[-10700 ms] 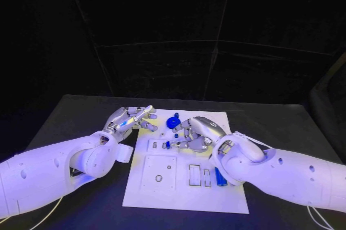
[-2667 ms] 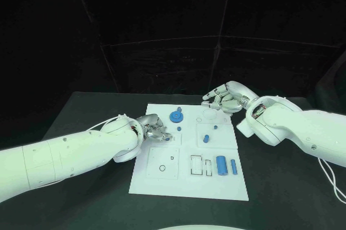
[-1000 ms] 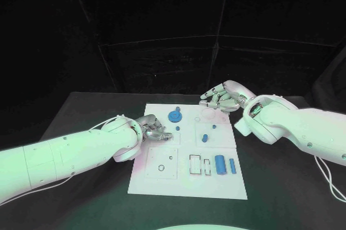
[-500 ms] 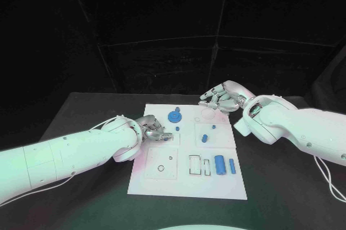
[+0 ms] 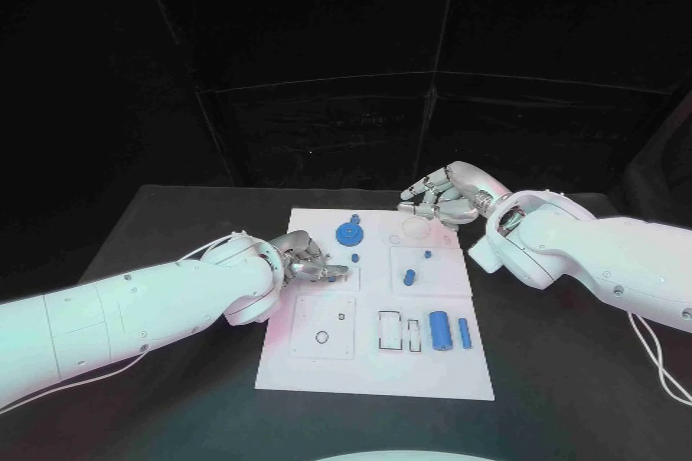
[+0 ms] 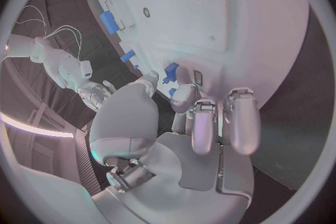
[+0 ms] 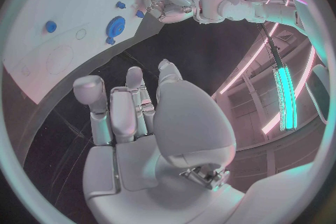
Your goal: Assemble the parts on the task board
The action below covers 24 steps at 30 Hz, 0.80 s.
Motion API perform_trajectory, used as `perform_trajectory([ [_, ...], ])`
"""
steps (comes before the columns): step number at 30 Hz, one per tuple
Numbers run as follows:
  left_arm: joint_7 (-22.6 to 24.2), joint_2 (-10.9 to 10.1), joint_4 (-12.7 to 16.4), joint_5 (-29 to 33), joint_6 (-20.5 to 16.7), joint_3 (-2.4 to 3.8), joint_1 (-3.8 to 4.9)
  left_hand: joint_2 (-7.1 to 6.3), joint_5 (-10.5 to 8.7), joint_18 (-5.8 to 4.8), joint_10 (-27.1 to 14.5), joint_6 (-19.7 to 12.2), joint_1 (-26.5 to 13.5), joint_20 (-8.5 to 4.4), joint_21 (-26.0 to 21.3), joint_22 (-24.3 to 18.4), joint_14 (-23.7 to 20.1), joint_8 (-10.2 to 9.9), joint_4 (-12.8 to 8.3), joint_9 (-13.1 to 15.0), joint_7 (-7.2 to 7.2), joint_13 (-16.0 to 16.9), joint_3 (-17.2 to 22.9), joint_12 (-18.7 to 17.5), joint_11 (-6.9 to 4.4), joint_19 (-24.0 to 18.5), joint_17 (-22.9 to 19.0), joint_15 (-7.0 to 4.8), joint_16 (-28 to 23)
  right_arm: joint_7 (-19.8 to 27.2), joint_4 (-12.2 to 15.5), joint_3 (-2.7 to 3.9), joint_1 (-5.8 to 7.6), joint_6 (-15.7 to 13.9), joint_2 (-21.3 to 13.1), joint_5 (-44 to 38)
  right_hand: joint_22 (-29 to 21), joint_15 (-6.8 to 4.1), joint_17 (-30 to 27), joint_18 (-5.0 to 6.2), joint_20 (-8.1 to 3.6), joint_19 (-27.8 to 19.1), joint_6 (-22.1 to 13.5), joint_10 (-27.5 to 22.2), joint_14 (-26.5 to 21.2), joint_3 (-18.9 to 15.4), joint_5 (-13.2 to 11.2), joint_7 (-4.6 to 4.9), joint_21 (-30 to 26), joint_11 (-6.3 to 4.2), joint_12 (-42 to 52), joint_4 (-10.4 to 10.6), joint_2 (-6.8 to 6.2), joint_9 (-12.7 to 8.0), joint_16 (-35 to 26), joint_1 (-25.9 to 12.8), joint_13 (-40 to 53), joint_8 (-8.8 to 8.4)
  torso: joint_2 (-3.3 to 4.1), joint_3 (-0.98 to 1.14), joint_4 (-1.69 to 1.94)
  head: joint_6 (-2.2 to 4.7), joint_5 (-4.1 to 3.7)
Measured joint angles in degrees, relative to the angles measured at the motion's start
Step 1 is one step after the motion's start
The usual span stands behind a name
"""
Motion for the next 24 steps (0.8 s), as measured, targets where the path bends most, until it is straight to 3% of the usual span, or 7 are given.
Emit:
perform_trajectory([
  [4, 0.0, -0.69, 0.71, 0.11, 0.0, 0.35, 0.0, 0.01, 0.0, 0.0, 0.0, 0.2, 0.02, 0.0, 0.0, 0.0, 0.0, -0.01, 0.07, -0.01, -0.2, -0.11, -0.62, 0.0, 0.0, 0.0, 0.0, 0.0, 0.0, 0.0, -0.05, 0.0, 0.0, 0.01, -0.03, 0.0, -0.21, 0.0, -0.1, 0.0, 0.0, 0.0, 0.0, 0.0, 0.0, 0.0, 0.0, 0.0, -0.25, 0.0, 0.0, 0.0, 0.0, 0.0, 0.0, 0.0, -0.1, 0.0, 0.0, 0.0, 0.0, 0.04, 0.01],
  [6, 0.0, -0.99, 1.02, 0.2, 0.02, 1.02, 0.03, 0.18, -0.27, 0.0, 0.0, 0.2, 0.19, 0.0, -0.12, 0.0, 0.0, -0.01, 0.0, -0.01, -0.2, -0.63, -1.33, -0.21, 0.0, 0.0, 0.0, 0.0, 0.0, 0.0, -0.08, 0.0, 0.0, 0.02, -0.04, 0.01, -0.21, 0.0, -0.1, 0.0, 0.0, 0.0, 0.0, 0.0, 0.0, 0.0, 0.0, 0.0, -0.26, 0.0, 0.0, 0.0, 0.0, 0.0, 0.0, 0.0, -0.1, 0.0, 0.0, 0.0, 0.01, 0.08, -0.02],
  [10, 0.0, -1.66, 1.87, 0.82, 0.44, 2.99, 0.77, 1.24, -0.27, 0.0, -2.4, -1.28, 1.24, 0.0, -0.8, 0.0, 0.0, -0.62, 0.01, -0.21, 0.64, -4.06, -3.52, -3.48, 0.49, 0.0, 0.0, 0.0, 0.0, 0.0, -0.22, 0.0, 0.0, 0.02, -0.04, 0.03, -0.21, 0.0, -0.1, 0.0, 0.0, 0.0, 0.0, 0.0, 0.0, 0.0, 0.0, 0.0, -0.26, 0.0, 0.0, 0.0, 0.0, 0.0, 0.0, 0.0, -0.1, 0.0, -0.01, 0.0, 0.03, 0.15, -0.07],
  [12, 0.0, -2.09, 2.3, 1.25, 0.99, 3.79, 1.66, 1.37, -0.27, 0.0, -3.09, -2.0, 1.37, 0.0, -0.98, -0.05, 0.0, -1.11, -0.02, -0.43, 0.95, -5.07, -4.42, -4.41, 0.82, 0.0, 0.0, 0.0, 0.0, 0.01, -0.34, 0.0, 0.0, 0.02, -0.01, 0.05, -0.21, 0.0, -0.1, 0.0, 0.0, 0.0, 0.0, 0.0, 0.0, 0.0, 0.0, 0.0, -0.26, 0.0, 0.0, 0.0, 0.0, 0.0, 0.0, 0.0, -0.1, 0.0, -0.01, 0.0, 0.03, 0.18, -0.08],
  [16, -0.18, -2.9, 2.79, 1.98, 2.89, 4.5, 3.79, 1.83, -0.27, 0.0, -3.49, -2.49, 1.83, 0.0, -1.43, -0.55, 0.02, -1.55, 0.07, -0.81, 1.44, -5.74, -5.61, -4.8, 1.23, 0.0, 0.0, 0.02, 0.0, 0.02, -0.53, 0.0, 0.0, 0.02, 0.1, 0.11, -0.21, 0.0, -0.09, 0.0, 0.0, 0.0, -0.01, 0.0, 0.0, 0.0, 0.0, 0.01, -0.26, 0.0, 0.0, 0.0, 0.0, 0.0, 0.0, 0.0, -0.1, 0.0, -0.01, 0.04, 0.01, 0.25, 0.01],
  [20, -1.19, -3.13, 1.88, 2.51, 6.69, 4.84, 6.2, 2.92, -0.27, 0.0, -5.06, -3.34, 2.92, 0.52, -2.22, -1.45, -0.06, -2.49, 0.02, -1.51, 1.87, -7.54, -7.23, -6.45, 1.57, -0.11, 0.0, 0.55, 0.0, 0.03, -0.69, 0.0, 0.0, 0.02, 0.18, 0.16, -0.33, 0.0, -0.22, 0.0, 0.0, 0.0, -0.21, 0.0, 0.0, -0.14, 0.0, 0.21, -0.26, 0.0, 0.0, 0.15, 0.18, 0.0, -0.31, -0.18, -0.09, 0.0, -0.01, 0.05, -0.03, 0.28, 0.03],
  [24, -2.55, -2.44, -0.9, 2.82, 10.83, 4.93, 7.55, 3.86, -0.27, 0.0, -6.26, -3.83, 3.87, 0.8, -3.07, -2.34, 0.02, -3.23, -0.02, -2.13, 2.37, -9.02, -8.07, -7.74, 1.92, -0.4, 0.0, 0.83, 0.0, 0.03, -0.79, 0.0, 0.0, 0.03, 0.25, 0.2, -0.33, 0.0, -0.22, 0.01, 0.0, 0.0, -0.21, 0.0, 0.0, -0.14, 0.0, 0.21, -0.26, 0.0, 0.0, 0.14, 0.23, 0.0, -0.31, -0.23, -0.09, 0.0, -0.01, 0.05, -0.04, 0.36, 0.07],
])
